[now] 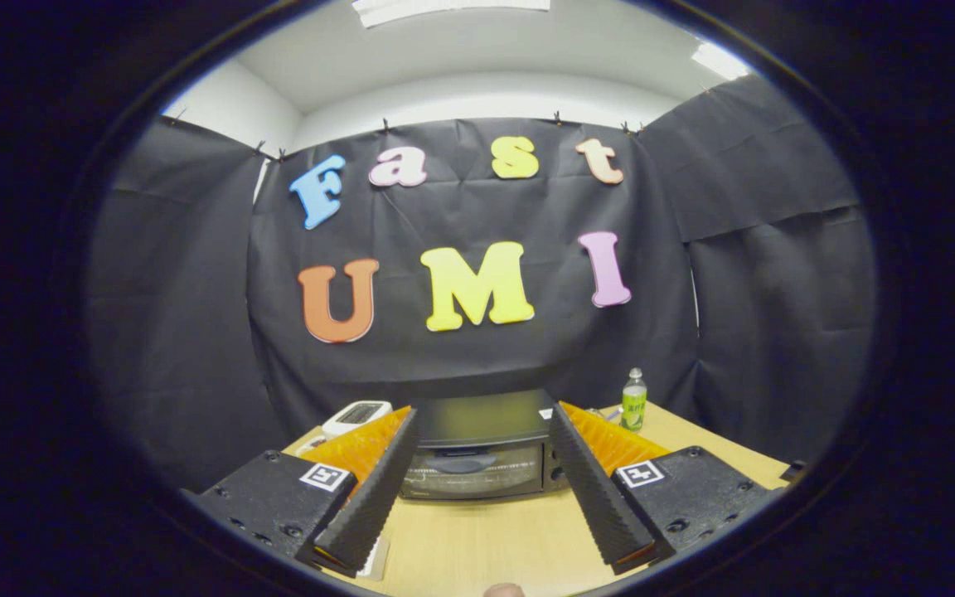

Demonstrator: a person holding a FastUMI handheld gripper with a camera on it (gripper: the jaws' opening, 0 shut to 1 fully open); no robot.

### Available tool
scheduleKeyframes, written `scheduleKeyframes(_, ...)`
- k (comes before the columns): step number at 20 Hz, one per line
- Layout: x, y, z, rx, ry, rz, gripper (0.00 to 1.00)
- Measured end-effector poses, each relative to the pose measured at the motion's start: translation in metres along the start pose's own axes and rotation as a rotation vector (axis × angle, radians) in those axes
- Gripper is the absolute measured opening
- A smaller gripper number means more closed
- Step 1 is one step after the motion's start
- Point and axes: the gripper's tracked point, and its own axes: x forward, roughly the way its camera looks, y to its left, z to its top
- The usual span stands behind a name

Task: Open the toaster oven, put the food inside, and close the toaster oven door.

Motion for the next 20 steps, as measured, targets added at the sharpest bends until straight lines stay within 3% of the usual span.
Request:
scheduleKeyframes(2,-0.015,-0.001,0.018,-0.003,-0.035,0.013,1.00)
scheduleKeyframes(5,-0.039,-0.012,0.034,-0.023,-0.071,-0.033,1.00)
scheduleKeyframes(13,-0.049,-0.023,0.029,-0.015,-0.032,-0.057,1.00)
scheduleKeyframes(20,-0.049,-0.019,0.022,0.002,-0.013,-0.023,1.00)
